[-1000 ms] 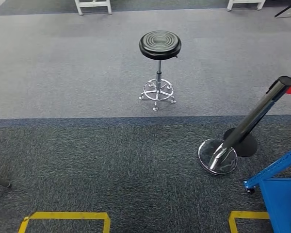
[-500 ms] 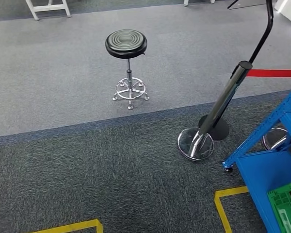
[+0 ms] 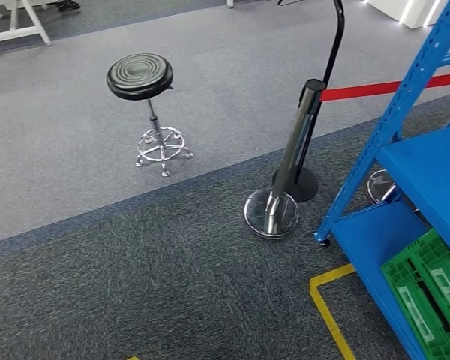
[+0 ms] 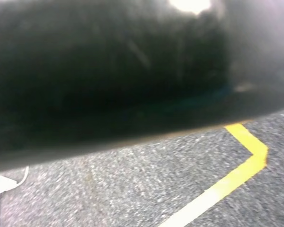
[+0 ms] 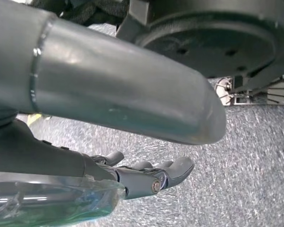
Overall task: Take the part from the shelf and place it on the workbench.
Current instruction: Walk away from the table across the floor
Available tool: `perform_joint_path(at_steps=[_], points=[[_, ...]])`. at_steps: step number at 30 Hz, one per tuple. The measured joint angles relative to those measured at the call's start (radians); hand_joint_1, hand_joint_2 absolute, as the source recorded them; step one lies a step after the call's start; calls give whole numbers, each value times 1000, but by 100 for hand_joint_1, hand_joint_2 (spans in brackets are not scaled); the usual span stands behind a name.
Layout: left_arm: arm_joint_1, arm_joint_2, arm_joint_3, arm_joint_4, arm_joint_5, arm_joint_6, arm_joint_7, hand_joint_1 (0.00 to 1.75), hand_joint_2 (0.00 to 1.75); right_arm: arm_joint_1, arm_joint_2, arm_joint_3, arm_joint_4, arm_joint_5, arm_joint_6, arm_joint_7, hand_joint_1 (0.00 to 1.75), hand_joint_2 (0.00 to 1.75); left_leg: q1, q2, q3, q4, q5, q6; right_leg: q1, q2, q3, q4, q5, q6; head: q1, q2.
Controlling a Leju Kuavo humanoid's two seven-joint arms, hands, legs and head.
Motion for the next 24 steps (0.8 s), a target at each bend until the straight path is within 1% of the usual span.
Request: perform_joint_path(at_steps=[1,2,3,4,5,6,7,8,9,10,11,12,13,14,15,16,17,18,19,20,21,22,23,24], points=[[-1,0,-1,3,2,0,-3,0,0,-2,0,0,0,-1,0,-2,0,0,1,-25,26,-64,31,4,1,13,-1,2,-1,2,0,0],[-2,0,-2,6,4,0,-4,0,0,-4,0,0,0,-2,0,-4,0,0,2,-45,45,-113,47,7,2,26,-4,4,0,6,0,0],[-4,0,-3,9,6,0,-6,0,0,-6,0,-1,0,-3,0,-5,0,0,2,-58,55,-141,51,9,1,38,-10,6,1,12,1,0],[-6,-1,-4,11,8,0,-8,0,0,-6,0,0,0,-5,0,-7,0,0,1,-57,58,-151,47,11,0,50,-18,6,3,19,1,0],[-9,-1,-5,12,11,0,-9,0,0,-5,0,0,0,-7,0,-8,0,0,1,-47,59,-157,48,15,-3,60,-25,5,6,26,1,0],[-12,-1,-6,14,14,0,-11,0,0,-4,0,0,0,-9,0,-9,0,0,1,-36,59,-163,51,20,-4,56,-31,8,4,31,1,0],[-15,-2,-8,15,16,0,-13,0,0,-3,0,1,0,-10,0,-10,0,0,2,-23,61,-170,55,26,-4,38,-42,24,-9,35,4,0],[-16,-3,-10,17,18,0,-16,0,0,-4,0,2,0,-12,0,-11,0,0,3,-9,61,-175,58,32,-2,10,-60,61,-34,38,7,0],[-17,-3,-13,20,21,0,-18,0,0,-7,0,3,0,-14,0,-12,0,0,1,6,62,-177,59,36,-2,-22,-87,118,-69,40,9,0],[-17,-4,-16,23,24,0,-20,0,0,-10,0,3,0,-16,0,-14,0,0,0,21,60,-177,59,38,-2,-43,-120,188,-107,44,12,0],[-17,-4,-19,26,27,0,-21,0,0,-12,0,3,0,-17,0,-14,0,0,-1,36,59,-177,58,39,-3,-53,-148,249,-133,47,12,0],[-18,-4,-21,29,28,0,-22,0,0,-13,0,3,0,-18,0,-15,0,0,-2,51,59,-177,57,39,-5,-58,-162,283,-140,50,11,0],[-19,-5,-22,31,30,0,-22,0,0,-13,0,3,0,-19,0,-15,0,0,-2,64,59,-177,56,38,-6,-62,-156,277,-128,52,12,0],[-20,-6,-22,33,31,0,-23,0,0,-12,0,4,0,-19,0,-15,0,0,-2,77,61,-176,55,37,-8,-69,-128,229,-100,53,12,0],[-22,-7,-23,34,32,0,-23,0,0,-12,0,4,0,-19,0,-15,0,0,-2,88,64,-176,53,34,-8,-87,-85,155,-65,54,12,0],[-22,-8,-23,35,32,0,-24,0,0,-13,0,4,0,-19,0,-15,0,0,-4,98,66,-174,50,29,-8,-109,-45,83,-39,52,12,0],[-23,-8,-23,36,32,0,-24,0,0,-15,0,4,0,-20,0,-15,0,0,-6,107,70,-172,46,24,-6,-125,-16,30,-22,48,11,0],[-24,-8,-23,37,32,0,-24,0,0,-16,0,4,0,-20,0,-16,0,0,-8,116,73,-170,44,19,-5,-134,-3,4,-17,43,9,0],[-25,-9,-23,38,32,0,-24,0,0,-16,0,4,0,-20,0,-16,0,0,-9,125,76,-169,42,13,-2,-130,-3,0,-18,37,8,0],[-27,-9,-24,39,33,0,-24,0,0,-15,0,5,0,-21,0,-17,0,0,-8,133,79,-169,41,7,-2,-118,-5,-1,-16,30,7,0],[-30,-9,-24,39,35,0,-25,0,0,-14,0,6,0,-23,0,-17,0,0,-6,129,81,-166,36,0,-3,-109,-3,-2,-14,24,7,0],[-31,-10,-25,40,38,0,-25,0,0,-13,0,7,0,-25,0,-17,0,0,-3,113,78,-154,23,-6,-4,-100,-1,-4,-11,17,6,0],[-32,-10,-26,40,41,1,-26,0,0,-13,0,7,0,-27,0,-18,0,0,-1,88,67,-124,0,-11,-6,-91,2,-6,-7,12,5,0],[-31,-10,-26,41,45,1,-27,0,0,-14,0,8,0,-29,0,-18,0,0,1,60,45,-71,-34,-15,-7,-81,4,-7,-4,8,3,0]])
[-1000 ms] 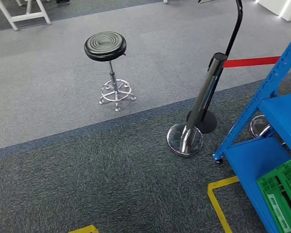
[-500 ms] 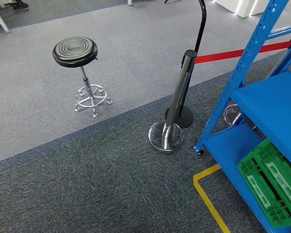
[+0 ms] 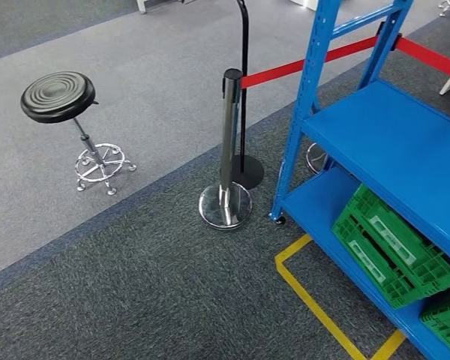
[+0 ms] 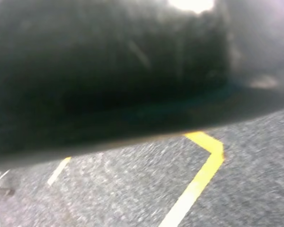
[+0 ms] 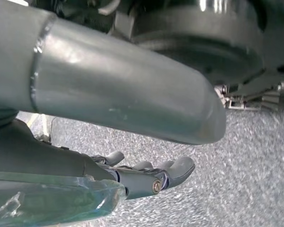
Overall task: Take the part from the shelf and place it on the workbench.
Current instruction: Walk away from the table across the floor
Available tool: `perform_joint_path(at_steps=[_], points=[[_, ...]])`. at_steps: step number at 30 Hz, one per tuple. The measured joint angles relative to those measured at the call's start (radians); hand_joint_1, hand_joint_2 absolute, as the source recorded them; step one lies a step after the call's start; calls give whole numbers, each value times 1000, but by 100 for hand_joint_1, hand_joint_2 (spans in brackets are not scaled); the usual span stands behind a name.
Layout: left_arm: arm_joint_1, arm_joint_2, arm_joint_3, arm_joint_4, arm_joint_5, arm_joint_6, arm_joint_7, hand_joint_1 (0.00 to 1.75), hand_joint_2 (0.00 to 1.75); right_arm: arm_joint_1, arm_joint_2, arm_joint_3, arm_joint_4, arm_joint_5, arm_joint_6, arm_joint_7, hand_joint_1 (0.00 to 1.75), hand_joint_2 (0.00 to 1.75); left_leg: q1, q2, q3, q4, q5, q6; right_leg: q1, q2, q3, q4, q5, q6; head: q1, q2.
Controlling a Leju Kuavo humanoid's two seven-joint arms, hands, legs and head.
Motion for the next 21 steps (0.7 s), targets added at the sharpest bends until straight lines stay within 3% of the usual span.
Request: perform_joint_path(at_steps=[2,3,4,6,8,10,12,14,16,18,19,20,21], points=[[2,1,-2,3,8,2,-1,0,0,-1,0,0,0,-1,0,-1,0,0,1,-28,-62,137,-64,-2,1,24,-2,0,2,-3,-1,0],[4,1,-3,5,10,4,-1,0,0,-1,0,0,0,-1,0,-1,0,0,1,-31,-84,183,-74,-2,2,38,-2,1,2,-4,-1,0],[4,1,-5,6,12,5,-1,0,0,0,0,0,0,-1,0,-1,0,0,1,-33,-92,194,-63,-1,2,52,-1,1,2,-4,-1,0],[4,1,-9,7,17,8,-2,0,0,2,0,0,0,0,0,-1,0,0,1,-46,-57,104,11,5,2,80,2,2,2,-3,-1,0],[3,2,-13,8,27,8,-5,0,0,0,0,0,-1,2,0,0,0,0,4,-94,-6,-23,72,14,4,108,0,5,2,1,-1,0],[2,4,-18,9,38,2,-9,0,0,-1,0,-1,-2,3,0,1,0,0,6,-121,15,-78,80,19,3,133,-11,7,5,12,-1,0],[0,6,-23,9,47,-5,-14,0,0,3,-2,0,-3,3,0,2,0,0,7,-102,17,-90,80,26,-1,151,-26,7,9,26,-1,0],[-2,7,-26,9,54,-7,-19,0,0,7,-3,2,-4,2,0,2,0,0,9,-76,19,-102,86,39,0,116,-49,40,-17,35,4,0],[-2,7,-29,9,61,-8,-23,0,0,3,-5,3,-6,0,0,1,0,0,6,-46,18,-107,88,48,2,51,-102,151,-85,40,10,0],[-1,7,-34,10,66,-8,-26,0,0,-1,-5,3,-6,0,0,0,0,0,2,-15,17,-107,87,50,0,25,-158,274,-137,46,12,0],[-1,7,-37,10,68,-8,-27,0,0,-1,-6,3,-6,-1,0,0,0,0,1,0,17,-106,86,50,0,21,-164,293,-137,48,12,0],[-2,7,-39,10,69,-8,-27,0,0,0,-6,4,-6,-1,0,0,0,0,1,13,17,-106,85,49,-1,16,-149,270,-116,49,12,0],[-3,7,-41,11,70,-8,-28,0,0,1,-6,5,-6,-1,0,0,0,0,1,25,19,-105,84,47,-1,7,-113,209,-83,50,12,0]])
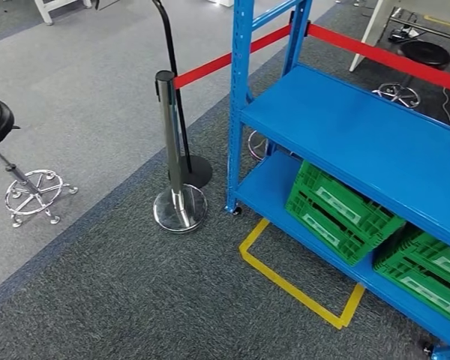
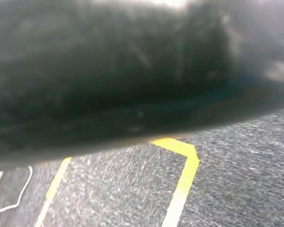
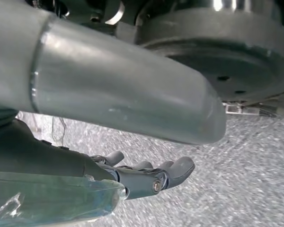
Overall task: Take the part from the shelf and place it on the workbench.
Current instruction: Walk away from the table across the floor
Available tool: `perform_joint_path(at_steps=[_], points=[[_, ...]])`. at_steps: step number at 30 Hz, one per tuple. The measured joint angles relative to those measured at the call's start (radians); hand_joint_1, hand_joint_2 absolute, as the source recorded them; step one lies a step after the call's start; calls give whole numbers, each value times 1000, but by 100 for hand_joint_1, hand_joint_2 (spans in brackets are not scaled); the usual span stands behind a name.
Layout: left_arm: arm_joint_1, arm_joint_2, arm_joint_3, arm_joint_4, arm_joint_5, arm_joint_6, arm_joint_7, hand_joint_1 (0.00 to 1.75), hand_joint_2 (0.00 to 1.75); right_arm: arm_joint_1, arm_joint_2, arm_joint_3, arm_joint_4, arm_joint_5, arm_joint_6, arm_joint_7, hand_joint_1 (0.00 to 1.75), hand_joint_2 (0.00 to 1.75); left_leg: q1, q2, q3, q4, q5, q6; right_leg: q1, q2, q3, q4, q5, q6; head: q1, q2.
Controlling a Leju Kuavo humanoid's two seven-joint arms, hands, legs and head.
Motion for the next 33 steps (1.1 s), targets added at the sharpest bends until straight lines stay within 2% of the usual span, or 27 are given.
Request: perform_joint_path(at_steps=[2,3,4,6,7,9,10,11,12,13,14,15,16,17,19,20,21,22,24,25,26,27,28,29,30,31,33], points=[[-2,0,-2,0,0,0,-1,0,0,-1,-1,1,0,0,0,0,0,0,-3,21,6,2,-5,-8,2,-41,81,-146,54,-5,0,0],[-3,1,-2,0,0,0,-1,0,0,-2,-1,2,0,0,0,0,0,0,-5,29,9,4,-7,-13,3,-55,104,-189,65,-11,-1,0],[-3,1,-2,0,0,0,-2,0,0,-4,-1,2,-1,0,0,-1,0,0,-7,38,13,5,-9,-18,5,-61,113,-207,67,-17,-2,0],[-4,2,-3,0,1,0,-2,0,0,-3,-1,2,-1,0,0,-1,0,0,-6,53,18,6,-12,-29,8,-42,110,-207,69,-29,-3,0],[-5,2,-3,0,1,0,-3,0,0,-2,-1,3,-1,0,0,-2,0,0,-4,47,18,11,-19,-35,7,-32,112,-208,71,-35,-3,0],[-6,4,-4,1,6,0,-6,0,0,-2,-1,5,-1,-2,0,-4,0,0,1,3,-2,67,-63,-45,3,-14,116,-211,78,-46,-7,0],[-6,5,-4,2,11,0,-8,0,0,-4,-1,6,-2,-5,0,-5,0,0,2,-26,-27,127,-99,-48,2,-4,116,-211,80,-49,-9,0],[-5,5,-5,3,18,0,-12,0,0,-6,-1,6,-1,-7,0,-8,0,0,3,-43,-58,196,-133,-49,2,8,114,-211,82,-52,-10,0],[-5,6,-6,5,24,0,-16,0,0,-8,-1,8,-1,-11,0,-10,0,0,3,-52,-85,256,-154,-49,3,21,114,-211,82,-53,-10,0],[-5,6,-8,7,29,0,-21,0,0,-9,-1,10,-1,-14,0,-12,0,0,3,-55,-101,287,-154,-48,4,35,114,-210,83,-53,-10,0],[-5,6,-9,9,33,2,-28,0,0,-9,-1,13,-1,-18,0,-14,0,0,3,-57,-102,282,-134,-46,4,50,115,-210,83,-53,-10,0],[-7,6,-10,11,37,4,-34,0,0,-9,-1,15,-1,-22,0,-15,0,0,3,-63,-88,241,-97,-42,4,64,117,-209,83,-53,-10,0],[-8,6,-11,13,40,5,-40,0,0,-9,-1,17,-1,-24,0,-17,0,0,3,-81,-64,178,-54,-38,4,78,118,-209,83,-52,-10,0],[-9,6,-11,16,43,7,-44,0,0,-10,-1,18,-1,-26,0,-19,0,0,5,-112,-41,116,-21,-33,5,93,117,-207,82,-50,-9,0],[-10,7,-12,21,58,5,-56,0,0,-15,-1,20,-1,-31,0,-22,0,0,8,-159,-12,34,1,-27,3,120,105,-202,84,-40,-9,0],[-10,6,-10,22,73,3,-67,0,0,-16,-1,21,-1,-35,0,-24,0,0,8,-164,-9,24,-3,-25,1,134,97,-201,86,-32,-9,0],[-11,5,-6,23,95,-1,-84,0,0,-16,-2,22,0,-39,0,-27,0,0,8,-153,-8,17,-5,-23,-1,148,88,-202,90,-25,-9,0],[-11,2,2,23,121,-6,-105,0,0,-14,-2,24,0,-44,0,-30,0,0,8,-138,-7,14,-2,-19,-2,143,81,-200,89,-19,-9,0],[-12,-8,25,23,167,-16,-152,0,0,-13,-3,29,1,-49,0,-35,0,0,10,-109,-4,4,2,-8,1,90,53,-153,58,-11,-3,0],[-11,-13,37,25,184,-22,-170,0,0,-15,-4,30,1,-49,0,-37,0,0,9,-94,-3,2,3,-4,1,52,28,-99,27,-9,0,0],[-10,-17,46,27,197,-29,-182,0,0,-16,-4,31,2,-45,0,-39,0,0,7,-80,-4,2,2,-1,1,28,-5,-31,-8,-6,2,0],[-9,-22,55,30,209,-37,-190,0,0,-18,-5,31,2,-40,0,-41,0,0,5,-67,-4,2,1,0,0,18,-35,33,-35,-3,2,0],[-9,-25,63,34,219,-45,-194,0,0,-17,-5,31,3,-35,0,-41,0,0,4,-55,-4,3,1,1,-1,15,-51,72,-45,0,2,0],[-9,-29,70,37,228,-53,-198,0,0,-15,-5,31,3,-31,0,-39,0,0,4,-46,-4,3,0,0,-2,13,-47,72,-36,2,2,0],[-10,-32,77,39,237,-61,-200,0,0,-12,-6,32,3,-28,0,-36,0,0,4,-40,-3,3,-1,-1,-3,11,-21,32,-9,2,2,0],[-11,-35,84,40,244,-68,-203,0,0,-10,-6,32,3,-25,0,-33,0,0,4,-37,-2,3,-1,-3,-3,7,21,-38,24,1,3,0],[-11,-41,96,41,254,-76,-207,0,0,-10,-7,32,3,-20,0,-30,0,0,0,-33,1,6,-4,-10,-1,-3,94,-168,64,-6,2,0]])
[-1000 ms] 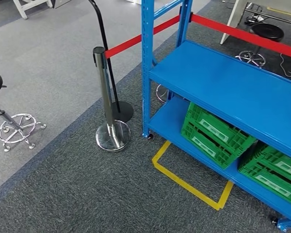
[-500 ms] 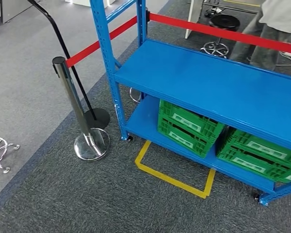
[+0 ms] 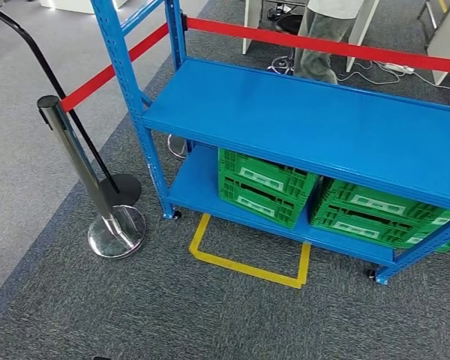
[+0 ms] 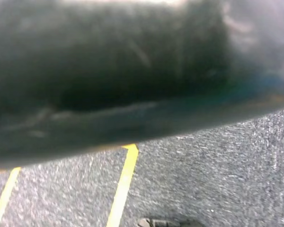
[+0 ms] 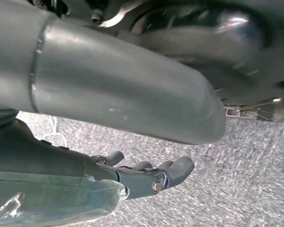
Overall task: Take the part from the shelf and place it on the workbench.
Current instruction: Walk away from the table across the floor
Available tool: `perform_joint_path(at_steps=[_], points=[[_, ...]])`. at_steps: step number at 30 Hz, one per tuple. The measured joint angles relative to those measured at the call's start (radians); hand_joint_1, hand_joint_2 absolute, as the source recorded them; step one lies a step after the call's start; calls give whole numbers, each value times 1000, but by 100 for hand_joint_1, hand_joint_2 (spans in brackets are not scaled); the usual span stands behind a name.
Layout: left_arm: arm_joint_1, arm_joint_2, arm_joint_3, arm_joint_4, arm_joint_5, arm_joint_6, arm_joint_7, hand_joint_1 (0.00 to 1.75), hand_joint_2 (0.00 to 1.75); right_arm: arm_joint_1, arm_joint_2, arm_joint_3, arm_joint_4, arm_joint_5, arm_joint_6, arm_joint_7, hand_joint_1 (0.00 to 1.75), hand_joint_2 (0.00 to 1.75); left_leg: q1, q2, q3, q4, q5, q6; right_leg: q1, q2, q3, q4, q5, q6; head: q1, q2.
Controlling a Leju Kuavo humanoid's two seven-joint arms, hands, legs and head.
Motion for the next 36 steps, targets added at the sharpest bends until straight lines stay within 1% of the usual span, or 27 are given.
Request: perform_joint_path(at_steps=[1,2,4,5,7,9,10,11,12,14,15,16,17,20,21,22,24,25,26,27,28,29,30,31,33,35,36], points=[[0,-2,4,0,2,-2,-1,0,0,-1,0,0,0,1,0,0,0,0,-2,1,1,1,0,-5,2,-3,17,-32,5,-5,-1,0],[0,-4,8,1,4,-3,-2,0,0,-2,0,0,0,2,0,1,0,0,-2,1,1,2,0,-11,4,-3,20,-42,2,-9,-1,0],[0,-7,12,1,5,-4,-3,0,0,0,-1,-1,0,2,0,2,0,0,1,0,2,3,-1,-23,4,-1,22,-44,6,-22,-1,0],[0,-9,15,1,5,-4,-4,0,0,1,-1,-1,0,2,0,3,0,0,2,-4,-2,14,-12,-29,3,-1,26,-47,9,-29,-2,0],[1,-12,20,2,5,-4,-5,0,0,0,-1,-1,0,3,0,3,0,0,5,-15,-34,93,-65,-37,0,0,32,-52,16,-40,-5,0],[2,-12,24,5,6,-4,-5,0,0,0,-1,-1,1,2,0,3,0,0,5,-22,-94,227,-129,-42,1,3,31,-51,17,-44,-7,0],[3,-13,26,7,8,-4,-5,0,0,0,-1,-2,1,2,0,3,0,0,5,-23,-117,275,-142,-42,2,5,31,-51,16,-44,-7,0],[3,-13,27,8,10,-5,-5,0,0,0,-1,-2,1,3,0,4,0,0,5,-23,-124,286,-133,-42,3,7,32,-51,16,-44,-7,0],[4,-14,28,8,12,-6,-5,0,0,0,-1,-2,1,4,0,4,0,0,5,-23,-114,260,-105,-40,3,10,33,-51,15,-44,-7,0],[5,-15,29,9,15,-7,-6,0,0,0,-1,-2,2,5,0,6,0,0,4,-27,-57,130,-29,-33,5,16,36,-50,13,-41,-7,0],[4,-15,29,9,15,-7,-7,0,0,0,-1,-2,2,6,0,8,0,0,3,-30,-30,68,-6,-28,7,19,36,-48,11,-37,-7,0],[4,-15,30,10,16,-7,-8,0,0,-1,-1,-2,2,6,0,8,0,0,2,-33,-14,28,5,-25,9,20,34,-46,10,-33,-7,0],[3,-15,30,10,17,-7,-8,0,0,-1,-1,-2,2,6,0,9,0,0,0,-35,-9,12,4,-21,10,21,31,-44,9,-28,-6,0],[4,-17,31,11,18,-7,-8,0,0,2,-2,-3,3,6,0,10,0,0,1,-32,-11,4,9,-6,7,20,21,-38,3,-14,-5,0],[4,-17,32,11,18,-7,-9,0,0,3,-2,-3,3,6,0,10,0,0,3,-31,-11,0,12,1,5,19,9,-14,-15,-9,-3,0],[3,-18,32,11,18,-7,-9,0,0,3,-2,-3,3,7,0,10,0,0,5,-29,-11,-3,15,6,4,17,-14,33,-45,-5,-1,0],[3,-19,33,13,18,-7,-8,0,0,4,-2,-3,4,12,0,13,0,0,4,-27,-15,-3,15,10,2,16,-78,173,-112,1,3,0],[3,-19,33,14,19,-7,-8,0,44,5,-2,-4,5,17,0,16,0,0,3,-25,-15,-2,15,10,1,16,-104,228,-130,3,3,0],[3,-19,33,16,19,-6,-8,0,87,7,-2,-7,6,24,0,20,0,0,3,-24,-15,-2,15,10,1,16,-114,248,-127,5,3,0],[3,-19,33,17,20,-5,-8,0,131,8,-2,-10,6,32,0,25,0,0,3,-24,-14,-2,15,10,0,15,-104,227,-104,5,3,0],[3,-20,33,17,21,-4,-8,0,175,9,-2,-13,6,40,0,30,0,0,3,-24,-12,-1,14,8,-1,14,-75,169,-67,4,3,0],[3,-20,32,18,21,-3,-8,0,175,10,-2,-17,7,49,0,35,0,0,3,-23,-11,0,13,6,-1,11,-38,93,-33,3,3,0],[2,-21,32,18,22,-3,-8,0,175,9,-2,-20,8,60,0,41,0,44,1,-23,-10,3,11,1,-1,9,-7,28,-9,1,3,0],[2,-21,31,18,21,-4,-8,0,175,8,-2,-24,9,74,0,48,0,87,-1,-23,-11,5,10,-4,0,7,14,-16,2,-3,2,0],[1,-19,25,18,16,-12,-11,0,175,10,0,-36,11,112,0,67,0,175,-3,-23,-12,7,11,-16,4,8,21,-36,1,-14,0,0],[-1,-17,17,19,7,-22,-16,0,175,15,2,-52,14,149,0,87,0,175,0,-24,-14,11,5,-28,4,8,22,-36,5,-27,0,0],[-1,-17,15,20,2,-28,-18,0,175,17,4,-66,17,165,2,93,0,175,1,-25,-20,30,-10,-33,2,8,24,-37,7,-34,-2,0]])
